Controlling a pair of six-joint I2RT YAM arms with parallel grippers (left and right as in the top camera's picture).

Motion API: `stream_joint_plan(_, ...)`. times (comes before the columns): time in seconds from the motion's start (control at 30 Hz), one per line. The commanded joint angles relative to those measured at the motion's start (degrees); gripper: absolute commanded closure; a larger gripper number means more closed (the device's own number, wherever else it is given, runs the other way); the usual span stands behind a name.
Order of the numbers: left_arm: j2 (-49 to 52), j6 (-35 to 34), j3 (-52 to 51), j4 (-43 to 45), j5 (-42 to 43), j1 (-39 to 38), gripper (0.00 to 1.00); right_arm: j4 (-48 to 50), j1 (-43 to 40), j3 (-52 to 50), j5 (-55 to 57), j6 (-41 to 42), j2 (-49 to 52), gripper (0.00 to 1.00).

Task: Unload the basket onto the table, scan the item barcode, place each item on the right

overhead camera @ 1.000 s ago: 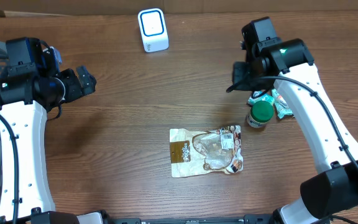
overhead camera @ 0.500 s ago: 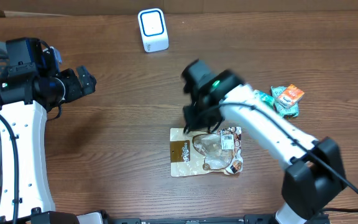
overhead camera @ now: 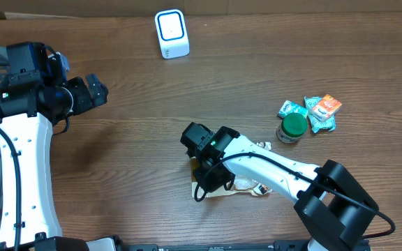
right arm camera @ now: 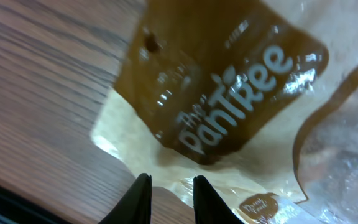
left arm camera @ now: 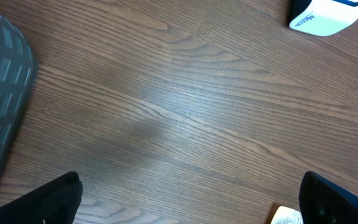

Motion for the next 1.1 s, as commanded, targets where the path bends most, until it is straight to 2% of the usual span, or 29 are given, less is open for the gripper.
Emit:
stream_joint_plan(0.0, 0.28, 0.7, 0.02, 0.0, -0.35, -0.07, 0.0, 0.31, -0.17, -0.68, 3.76, -0.37, 0.07, 0.79)
stream_joint_plan(0.2, 0.28, 0.72, 0.0, 0.02, -0.37, -0.07, 0.01, 3.48, -1.79, -3.41, 8.11, -0.35, 0.07, 0.78)
stream_joint_plan(0.43, 0.28, 0.72, 0.0, 0.02, -0.37, -0.07, 0.0, 6.64, -8.61, -8.17, 8.52, 0.09, 0.07, 0.78)
stream_joint_plan(0.9, 0.28, 0.72, 0.0, 0.02, -0.37, -0.07, 0.01, 7.61, -21.4, -8.15, 8.52, 4.46, 0.07, 0.79)
stream_joint_plan(1.07, 0.28, 0.7, 0.02, 0.02, -0.35, -0.07, 0.0, 7.61, -25.22, -8.09, 8.52, 4.37, 0.04, 0.86)
